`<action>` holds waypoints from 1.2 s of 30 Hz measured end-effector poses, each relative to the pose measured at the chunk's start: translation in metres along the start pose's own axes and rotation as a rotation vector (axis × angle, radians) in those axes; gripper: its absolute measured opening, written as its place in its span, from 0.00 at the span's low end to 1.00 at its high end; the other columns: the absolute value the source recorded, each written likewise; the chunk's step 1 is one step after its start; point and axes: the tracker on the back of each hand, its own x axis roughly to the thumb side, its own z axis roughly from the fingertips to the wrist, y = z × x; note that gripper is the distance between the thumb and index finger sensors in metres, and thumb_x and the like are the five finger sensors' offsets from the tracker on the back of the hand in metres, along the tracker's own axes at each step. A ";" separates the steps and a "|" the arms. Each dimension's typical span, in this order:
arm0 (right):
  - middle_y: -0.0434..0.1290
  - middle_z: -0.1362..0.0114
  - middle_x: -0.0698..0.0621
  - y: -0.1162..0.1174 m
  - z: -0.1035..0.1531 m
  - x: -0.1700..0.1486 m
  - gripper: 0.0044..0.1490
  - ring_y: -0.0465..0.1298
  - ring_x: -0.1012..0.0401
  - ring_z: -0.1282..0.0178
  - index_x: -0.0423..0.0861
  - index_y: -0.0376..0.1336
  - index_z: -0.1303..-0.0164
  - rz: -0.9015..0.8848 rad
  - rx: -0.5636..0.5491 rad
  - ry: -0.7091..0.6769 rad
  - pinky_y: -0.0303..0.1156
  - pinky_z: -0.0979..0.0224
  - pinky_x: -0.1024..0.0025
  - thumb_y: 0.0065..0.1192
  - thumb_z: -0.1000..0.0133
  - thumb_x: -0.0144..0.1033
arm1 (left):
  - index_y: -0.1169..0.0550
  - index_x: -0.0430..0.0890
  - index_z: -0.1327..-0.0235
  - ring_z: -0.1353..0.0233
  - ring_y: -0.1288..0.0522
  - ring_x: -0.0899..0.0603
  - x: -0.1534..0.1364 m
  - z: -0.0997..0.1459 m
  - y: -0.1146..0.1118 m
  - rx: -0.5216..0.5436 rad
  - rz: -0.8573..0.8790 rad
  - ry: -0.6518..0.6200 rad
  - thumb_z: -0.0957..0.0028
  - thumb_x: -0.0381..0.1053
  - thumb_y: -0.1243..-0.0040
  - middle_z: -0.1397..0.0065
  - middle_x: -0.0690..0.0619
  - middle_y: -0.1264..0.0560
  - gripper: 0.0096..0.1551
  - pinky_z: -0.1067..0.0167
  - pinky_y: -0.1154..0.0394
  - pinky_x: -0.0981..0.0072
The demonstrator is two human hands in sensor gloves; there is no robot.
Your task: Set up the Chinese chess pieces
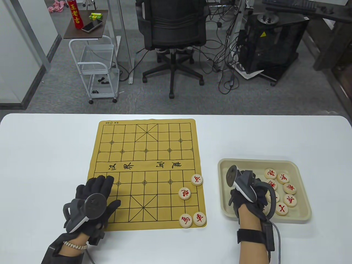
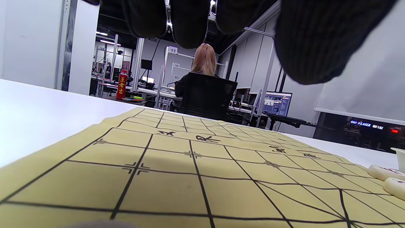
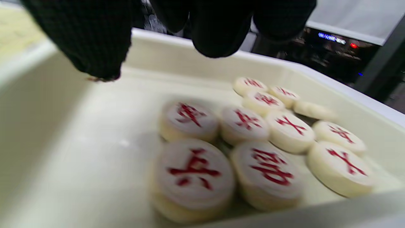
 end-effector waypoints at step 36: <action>0.77 0.30 0.49 -0.008 0.118 0.088 0.49 0.82 0.66 0.51 0.52 0.65 0.28 -0.255 -0.446 -0.481 0.80 0.42 0.62 0.82 0.59 0.58 | 0.43 0.56 0.21 0.16 0.39 0.28 0.011 0.005 0.002 0.013 -0.039 -0.057 0.60 0.67 0.34 0.14 0.43 0.40 0.54 0.26 0.47 0.24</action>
